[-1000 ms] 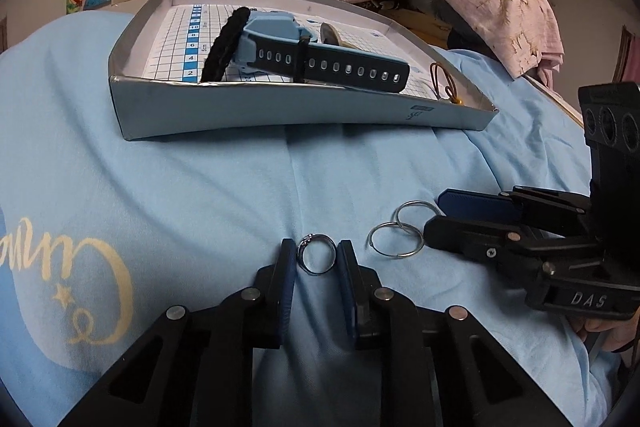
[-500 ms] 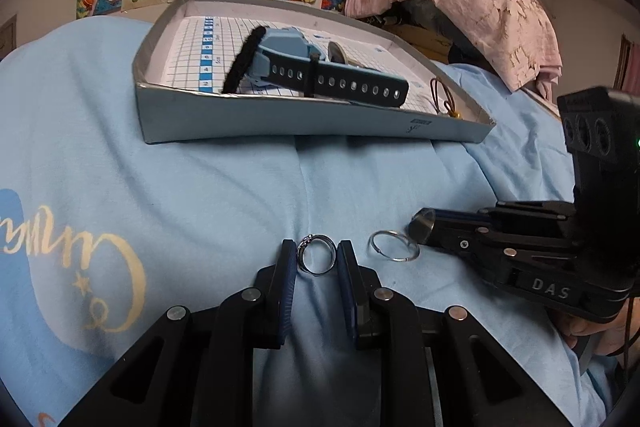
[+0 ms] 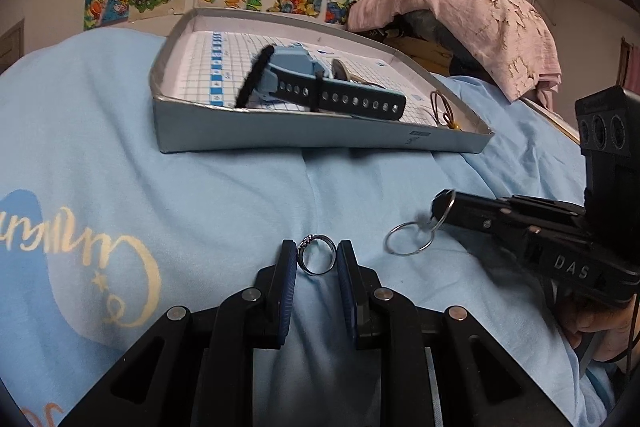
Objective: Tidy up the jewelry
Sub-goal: 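Grasp a small silver ring with the left tool while the right tool grasps another silver ring, then carry both silver rings into the grey tray and open both tools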
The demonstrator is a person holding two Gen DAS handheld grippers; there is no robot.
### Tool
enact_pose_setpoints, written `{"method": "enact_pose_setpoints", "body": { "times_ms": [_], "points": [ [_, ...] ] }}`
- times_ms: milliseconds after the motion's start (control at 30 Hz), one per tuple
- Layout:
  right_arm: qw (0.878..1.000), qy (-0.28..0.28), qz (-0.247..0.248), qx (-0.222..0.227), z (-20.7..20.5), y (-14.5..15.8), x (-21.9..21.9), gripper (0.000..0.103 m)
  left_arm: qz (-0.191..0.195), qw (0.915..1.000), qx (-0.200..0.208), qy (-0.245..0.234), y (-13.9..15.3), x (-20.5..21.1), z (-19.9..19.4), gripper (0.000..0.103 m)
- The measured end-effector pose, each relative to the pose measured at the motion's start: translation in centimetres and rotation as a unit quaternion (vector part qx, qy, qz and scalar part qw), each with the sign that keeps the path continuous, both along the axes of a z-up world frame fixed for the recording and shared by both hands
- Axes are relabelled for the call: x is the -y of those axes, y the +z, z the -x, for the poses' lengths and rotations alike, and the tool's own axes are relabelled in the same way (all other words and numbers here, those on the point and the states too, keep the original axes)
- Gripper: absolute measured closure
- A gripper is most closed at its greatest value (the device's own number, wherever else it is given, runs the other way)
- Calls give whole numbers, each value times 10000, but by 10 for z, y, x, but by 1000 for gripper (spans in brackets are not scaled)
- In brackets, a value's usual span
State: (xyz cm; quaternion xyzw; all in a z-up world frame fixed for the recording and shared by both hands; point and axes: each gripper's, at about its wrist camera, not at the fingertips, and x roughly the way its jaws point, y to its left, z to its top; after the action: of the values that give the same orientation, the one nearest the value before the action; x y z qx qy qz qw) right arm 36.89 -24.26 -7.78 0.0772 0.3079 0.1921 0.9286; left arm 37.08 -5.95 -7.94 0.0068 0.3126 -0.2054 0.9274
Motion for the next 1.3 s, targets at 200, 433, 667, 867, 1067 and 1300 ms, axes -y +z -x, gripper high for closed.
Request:
{"method": "enact_pose_setpoints", "body": {
  "times_ms": [200,433,667,867,1067,1300],
  "points": [
    [9990,-219,-291,277,2,14,14,100,33,9997,223,36,43,10,2,84],
    [9924,-746,-699,684,-4,47,56,100,37,9993,306,211,86,42,-24,84],
    [9810,-1518,-823,886,-30,57,113,100,-1,9993,122,340,93,77,-61,84],
    [9782,-1798,-777,688,-60,35,134,100,-127,9994,-74,300,77,102,-85,84],
    [9811,-1774,-653,409,-73,17,125,100,-273,9990,-86,339,67,113,-95,83],
    [9799,-1864,-634,318,-71,14,123,100,-427,9981,-106,429,66,114,-95,83]
  ]
}}
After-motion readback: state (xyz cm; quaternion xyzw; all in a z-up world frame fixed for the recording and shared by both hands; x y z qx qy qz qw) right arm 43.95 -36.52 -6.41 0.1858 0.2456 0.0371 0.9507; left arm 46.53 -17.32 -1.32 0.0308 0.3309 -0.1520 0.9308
